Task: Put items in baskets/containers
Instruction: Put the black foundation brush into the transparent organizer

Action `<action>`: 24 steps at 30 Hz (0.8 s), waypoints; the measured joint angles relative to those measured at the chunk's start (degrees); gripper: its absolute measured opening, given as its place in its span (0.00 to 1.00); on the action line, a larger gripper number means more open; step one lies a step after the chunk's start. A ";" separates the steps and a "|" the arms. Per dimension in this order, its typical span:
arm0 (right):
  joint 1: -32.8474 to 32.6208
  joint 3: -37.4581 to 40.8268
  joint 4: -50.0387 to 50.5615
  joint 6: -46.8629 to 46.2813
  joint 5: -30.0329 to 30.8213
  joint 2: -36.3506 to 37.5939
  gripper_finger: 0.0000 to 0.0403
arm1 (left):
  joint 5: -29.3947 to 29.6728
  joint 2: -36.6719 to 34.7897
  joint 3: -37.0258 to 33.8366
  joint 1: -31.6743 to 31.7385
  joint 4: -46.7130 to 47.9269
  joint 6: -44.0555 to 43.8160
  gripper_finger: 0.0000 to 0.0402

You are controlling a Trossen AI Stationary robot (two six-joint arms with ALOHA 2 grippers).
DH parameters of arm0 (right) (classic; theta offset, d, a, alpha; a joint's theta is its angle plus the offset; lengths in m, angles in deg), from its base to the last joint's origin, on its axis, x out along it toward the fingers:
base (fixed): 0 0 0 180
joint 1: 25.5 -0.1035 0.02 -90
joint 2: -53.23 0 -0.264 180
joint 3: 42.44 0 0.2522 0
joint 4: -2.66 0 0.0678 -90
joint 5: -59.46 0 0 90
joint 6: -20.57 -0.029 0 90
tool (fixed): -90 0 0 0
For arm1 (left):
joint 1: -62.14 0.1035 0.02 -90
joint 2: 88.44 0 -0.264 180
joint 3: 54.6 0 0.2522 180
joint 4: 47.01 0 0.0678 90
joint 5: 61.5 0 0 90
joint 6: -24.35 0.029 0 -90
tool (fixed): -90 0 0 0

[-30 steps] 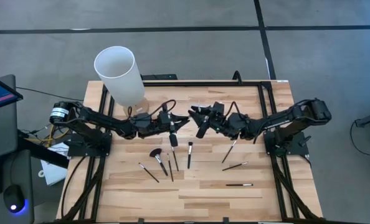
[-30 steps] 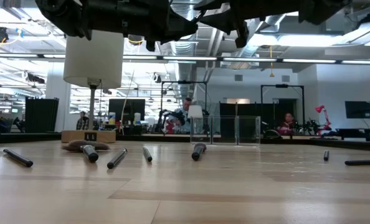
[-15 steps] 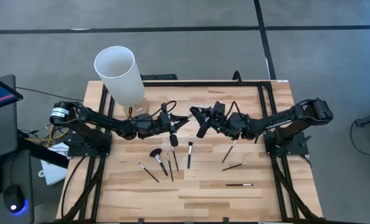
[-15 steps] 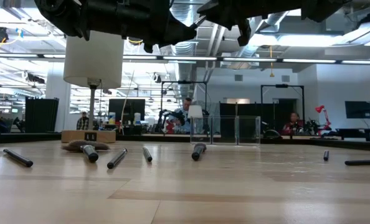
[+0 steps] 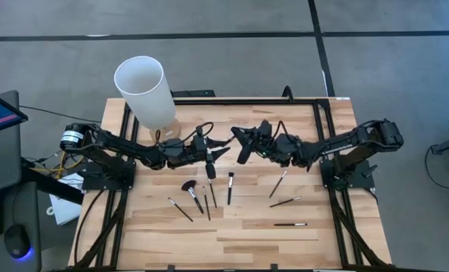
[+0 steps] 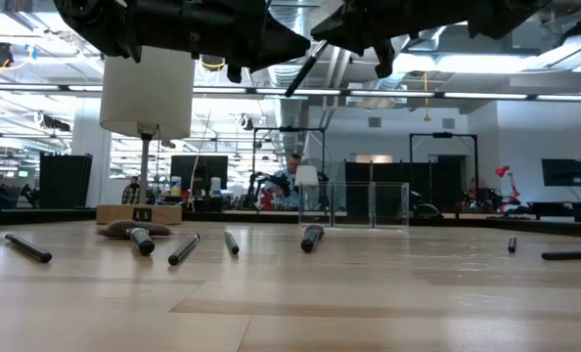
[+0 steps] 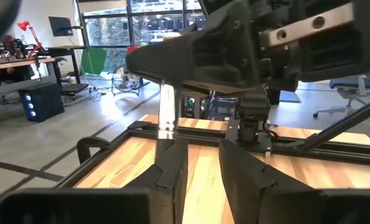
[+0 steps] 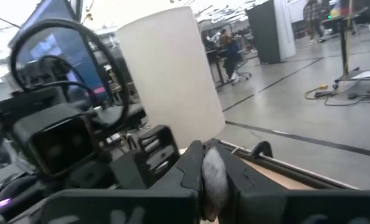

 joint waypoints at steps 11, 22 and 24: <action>6.93 0.00 14.70 6.41 -1.21 2.05 0.03 | 0.27 -5.77 0.04 0.04 9.29 0.10 0.28; 17.43 0.02 21.80 6.12 -8.83 2.05 0.05 | -3.56 -14.61 -4.57 -0.19 12.41 -1.16 0.28; 18.96 0.02 22.85 5.89 -10.03 2.05 0.04 | -3.48 -15.72 -5.60 0.18 12.12 -1.21 0.28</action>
